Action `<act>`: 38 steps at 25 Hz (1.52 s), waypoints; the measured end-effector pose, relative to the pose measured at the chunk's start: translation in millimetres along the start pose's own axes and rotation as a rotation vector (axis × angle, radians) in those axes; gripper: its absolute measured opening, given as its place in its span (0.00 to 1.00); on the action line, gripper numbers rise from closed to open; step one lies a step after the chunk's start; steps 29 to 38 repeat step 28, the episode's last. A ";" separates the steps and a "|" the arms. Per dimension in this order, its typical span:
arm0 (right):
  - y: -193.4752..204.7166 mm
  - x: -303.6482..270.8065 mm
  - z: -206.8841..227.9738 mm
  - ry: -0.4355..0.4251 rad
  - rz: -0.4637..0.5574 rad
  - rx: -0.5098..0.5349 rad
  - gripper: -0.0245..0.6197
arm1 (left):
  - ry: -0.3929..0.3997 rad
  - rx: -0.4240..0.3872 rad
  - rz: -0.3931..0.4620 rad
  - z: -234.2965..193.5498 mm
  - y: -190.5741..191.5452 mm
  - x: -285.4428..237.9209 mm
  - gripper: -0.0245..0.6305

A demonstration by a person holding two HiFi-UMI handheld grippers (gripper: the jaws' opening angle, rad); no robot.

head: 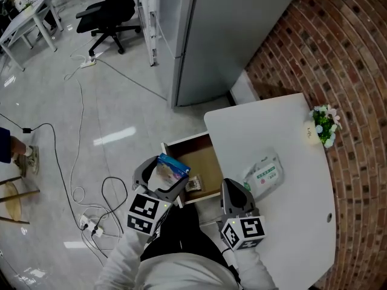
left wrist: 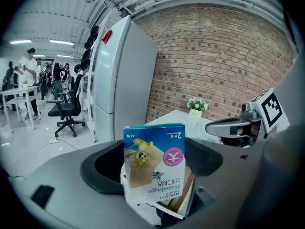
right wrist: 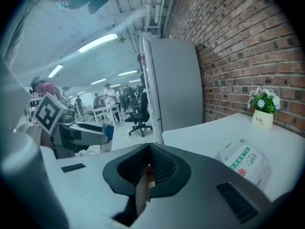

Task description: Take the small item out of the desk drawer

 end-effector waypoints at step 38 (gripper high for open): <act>0.9 0.3 -18.4 -0.019 -0.008 0.046 0.08 | -0.059 0.087 0.046 -11.4 1.0 28.9 0.64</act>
Point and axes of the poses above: the fingertips, and each gripper's own axes: x backward along the fingers, z to its right, y out of its underside, the point moved 9 cm from there along x, backward along the fingers, and after that the axes turned 2 degrees about -x, right-handed, at the moved point
